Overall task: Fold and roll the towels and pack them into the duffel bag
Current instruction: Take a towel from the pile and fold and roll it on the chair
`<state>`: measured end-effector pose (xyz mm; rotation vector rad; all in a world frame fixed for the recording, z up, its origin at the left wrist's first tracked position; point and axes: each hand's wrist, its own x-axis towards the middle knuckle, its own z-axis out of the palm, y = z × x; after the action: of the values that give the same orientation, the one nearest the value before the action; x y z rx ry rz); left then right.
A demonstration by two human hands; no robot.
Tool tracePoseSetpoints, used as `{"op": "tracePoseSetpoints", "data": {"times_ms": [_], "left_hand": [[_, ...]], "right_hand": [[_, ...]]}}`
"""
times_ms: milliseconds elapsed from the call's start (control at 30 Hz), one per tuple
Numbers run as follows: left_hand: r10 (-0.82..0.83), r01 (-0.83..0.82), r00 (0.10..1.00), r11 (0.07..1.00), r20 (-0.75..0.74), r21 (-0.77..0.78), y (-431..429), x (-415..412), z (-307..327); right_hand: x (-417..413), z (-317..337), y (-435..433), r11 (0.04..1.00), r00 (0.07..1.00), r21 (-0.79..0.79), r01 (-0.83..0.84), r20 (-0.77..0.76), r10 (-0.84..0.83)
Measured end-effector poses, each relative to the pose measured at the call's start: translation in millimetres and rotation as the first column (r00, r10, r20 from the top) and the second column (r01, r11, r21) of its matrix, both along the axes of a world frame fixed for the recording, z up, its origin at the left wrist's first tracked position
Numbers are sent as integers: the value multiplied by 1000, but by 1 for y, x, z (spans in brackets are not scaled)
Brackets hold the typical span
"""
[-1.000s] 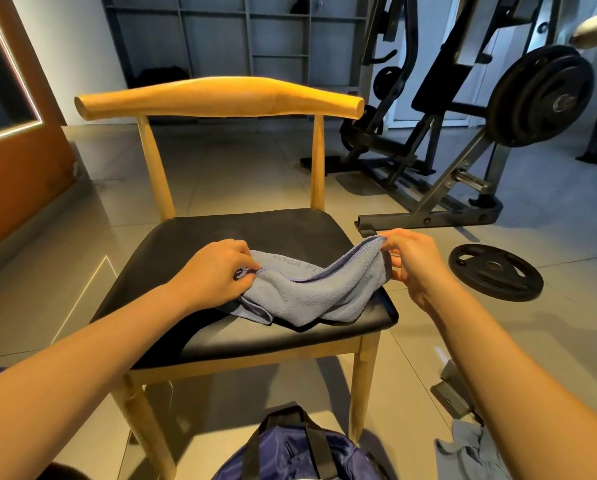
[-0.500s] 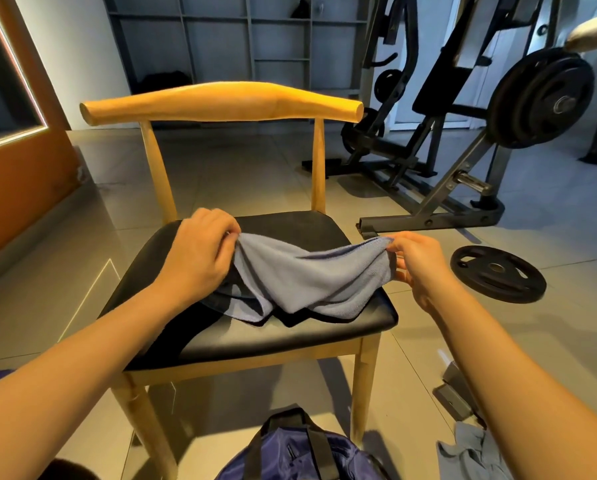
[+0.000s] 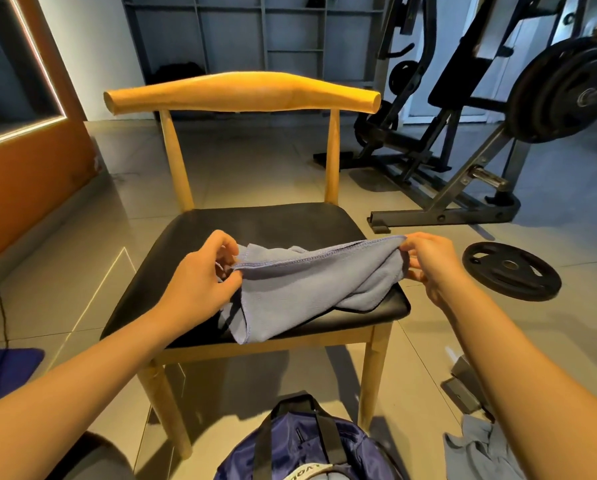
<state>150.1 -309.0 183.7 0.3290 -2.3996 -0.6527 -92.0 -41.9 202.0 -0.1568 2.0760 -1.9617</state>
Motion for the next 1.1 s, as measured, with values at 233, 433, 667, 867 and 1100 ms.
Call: {"op": "tracePoseSetpoints", "data": {"times_ms": [233, 433, 667, 867, 1100], "left_hand": [[56, -55, 997, 998, -61, 9, -1, 0, -4], [-28, 27, 999, 999, -16, -24, 1, 3, -6], [-62, 60, 998, 987, -12, -152, 5, 6, -8], [-109, 101, 994, 979, -33, -180, 5, 11, -6], [-105, 130, 991, 918, 87, -376, 5, 18, -14]], "right_hand": [[2, 2, 6, 997, 995, -43, -58, -78, 54], [2, 0, 10, 997, 992, -8, -79, -99, 78], [2, 1, 11, 998, 994, 2, -66, -91, 66], [-1, -2, 9, 1000, 999, 25, -12, -52, 13], [0, -2, 7, 1000, 999, 29, -9, -54, 10]]}}
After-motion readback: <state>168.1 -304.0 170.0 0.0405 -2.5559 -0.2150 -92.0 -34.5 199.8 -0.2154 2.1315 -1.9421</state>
